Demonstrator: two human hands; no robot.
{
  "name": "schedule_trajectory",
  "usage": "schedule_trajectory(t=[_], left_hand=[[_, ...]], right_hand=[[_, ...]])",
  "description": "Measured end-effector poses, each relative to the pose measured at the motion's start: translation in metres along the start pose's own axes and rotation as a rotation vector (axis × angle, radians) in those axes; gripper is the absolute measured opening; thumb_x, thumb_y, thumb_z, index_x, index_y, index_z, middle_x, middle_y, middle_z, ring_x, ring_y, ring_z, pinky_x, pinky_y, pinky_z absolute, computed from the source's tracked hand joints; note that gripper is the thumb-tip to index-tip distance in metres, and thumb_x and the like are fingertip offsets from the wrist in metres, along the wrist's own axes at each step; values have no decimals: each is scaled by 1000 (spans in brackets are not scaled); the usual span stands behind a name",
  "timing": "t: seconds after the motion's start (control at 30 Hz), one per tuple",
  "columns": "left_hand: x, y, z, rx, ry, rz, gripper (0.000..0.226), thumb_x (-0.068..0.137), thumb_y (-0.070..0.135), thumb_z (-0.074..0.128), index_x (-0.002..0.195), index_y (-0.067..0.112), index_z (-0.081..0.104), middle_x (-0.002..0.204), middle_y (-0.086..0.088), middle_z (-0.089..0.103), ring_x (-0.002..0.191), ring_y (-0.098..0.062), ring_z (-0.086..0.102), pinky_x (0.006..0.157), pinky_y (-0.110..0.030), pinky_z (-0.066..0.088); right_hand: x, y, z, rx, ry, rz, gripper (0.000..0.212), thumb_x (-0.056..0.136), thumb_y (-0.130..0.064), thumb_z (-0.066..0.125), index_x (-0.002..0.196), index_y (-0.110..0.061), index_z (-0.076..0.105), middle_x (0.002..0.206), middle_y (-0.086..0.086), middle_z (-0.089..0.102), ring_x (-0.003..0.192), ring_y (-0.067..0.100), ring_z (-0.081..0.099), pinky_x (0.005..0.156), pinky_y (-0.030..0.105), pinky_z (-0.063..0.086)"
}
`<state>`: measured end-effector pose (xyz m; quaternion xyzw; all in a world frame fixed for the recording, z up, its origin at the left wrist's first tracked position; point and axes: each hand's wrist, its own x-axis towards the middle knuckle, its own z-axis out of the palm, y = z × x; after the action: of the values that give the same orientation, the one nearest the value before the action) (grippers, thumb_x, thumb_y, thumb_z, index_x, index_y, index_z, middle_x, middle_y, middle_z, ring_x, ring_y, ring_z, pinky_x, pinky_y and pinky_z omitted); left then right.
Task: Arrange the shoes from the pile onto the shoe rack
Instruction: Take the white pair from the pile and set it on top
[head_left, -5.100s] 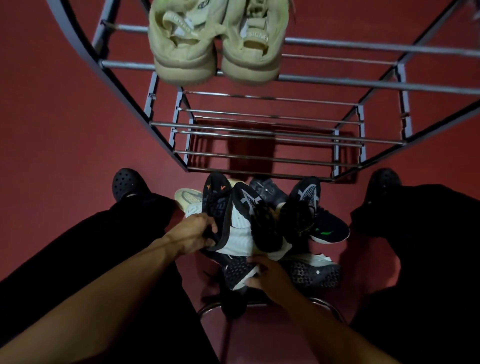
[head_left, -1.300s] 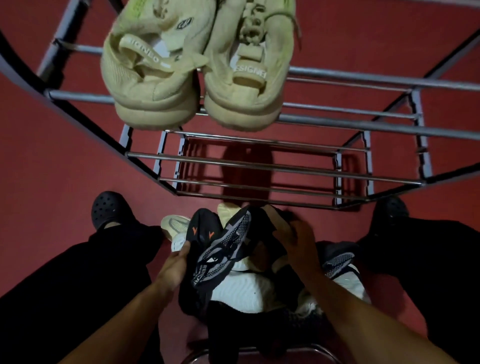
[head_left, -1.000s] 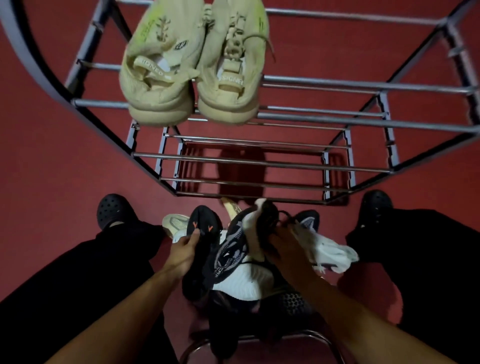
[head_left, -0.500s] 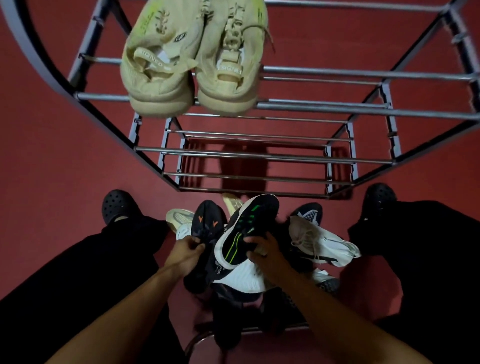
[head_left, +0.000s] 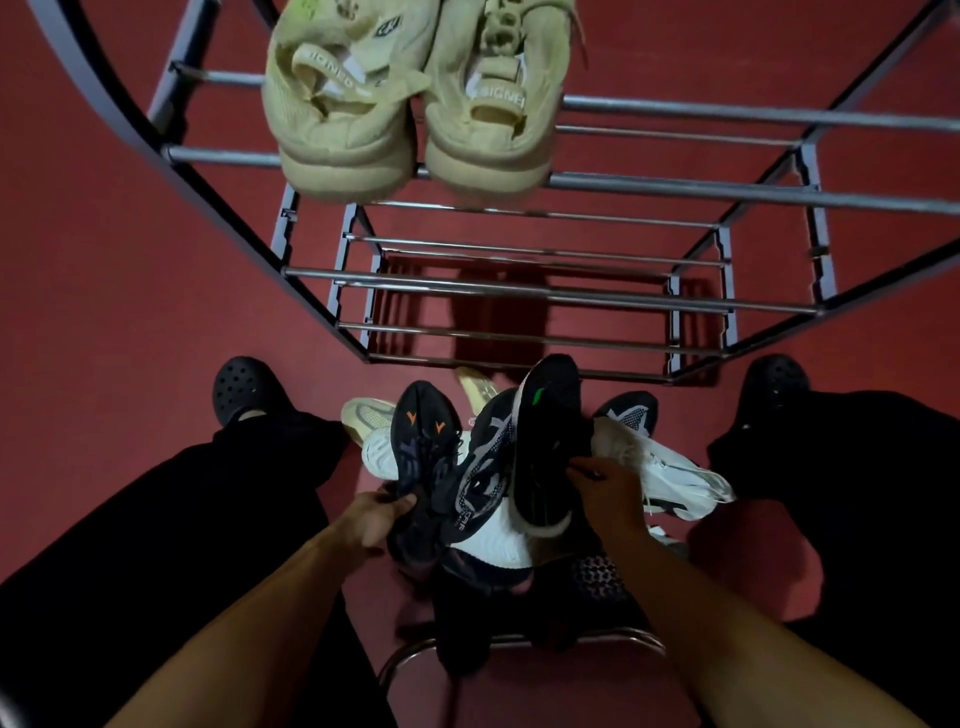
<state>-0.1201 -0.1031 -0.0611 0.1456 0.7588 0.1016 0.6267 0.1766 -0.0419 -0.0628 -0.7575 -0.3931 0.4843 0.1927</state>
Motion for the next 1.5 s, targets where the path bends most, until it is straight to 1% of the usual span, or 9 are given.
schedule_trajectory(t=[0.13,0.53,0.77,0.8,0.9,1.07,1.3,1.4,1.5], left_hand=[[2,-4,-4,47,44,109,22,101,20,59,103,2,70,105,-17,73,79,-24,70,72,-31,59],[-10,12,-6,493,409,355,44,94,40,61,133,20,59,137,-13,47,129,-31,47,114,-39,37],[-15,7,36,734,-81,436,40,88,45,69,123,25,64,125,-2,51,122,-22,53,108,-37,45],[-15,3,40,809,-92,454,46,90,44,68,131,25,60,129,-5,49,126,-23,47,112,-33,38],[-11,-2,45,913,-52,514,58,93,41,65,146,23,48,137,-7,46,133,-25,35,113,-29,28],[-2,1,42,927,-76,507,58,91,38,68,144,25,49,137,-6,48,133,-26,37,113,-32,30],[2,4,39,870,-81,454,50,89,34,71,137,23,57,136,-5,49,129,-23,44,113,-34,37],[2,6,38,686,-90,470,36,89,29,73,123,19,65,129,1,52,117,-18,56,102,-37,50],[-11,18,42,363,-28,452,18,95,28,67,108,16,70,112,6,60,97,-7,64,80,-16,55]], right_hand=[[8,11,-22,-106,160,-34,16,87,-15,68,102,-13,74,103,8,70,94,22,66,84,33,52],[-6,35,1,-174,34,-74,23,77,-29,73,95,-16,70,86,4,69,78,20,67,70,39,57],[-22,74,-20,-290,-137,86,19,83,-22,66,67,-11,65,75,7,64,74,27,61,67,37,47],[-24,86,-26,-380,-212,70,11,83,-16,67,81,-7,71,89,9,68,88,28,64,80,40,50],[-34,117,-46,-485,-287,26,50,74,-4,79,121,-6,63,118,3,62,116,22,57,103,31,42],[-31,138,-58,-777,-363,-52,89,59,-38,84,138,-23,46,128,2,58,120,30,54,97,38,47],[-1,121,-56,-1450,-552,-396,83,63,-81,60,127,-28,56,132,3,52,119,28,50,97,40,40],[-16,103,-62,-1199,-773,-399,68,76,-69,64,128,-26,58,118,2,60,107,19,56,90,30,41],[-33,61,-54,-722,-700,-235,50,72,-69,68,87,-21,65,77,0,65,67,14,61,59,25,42]])
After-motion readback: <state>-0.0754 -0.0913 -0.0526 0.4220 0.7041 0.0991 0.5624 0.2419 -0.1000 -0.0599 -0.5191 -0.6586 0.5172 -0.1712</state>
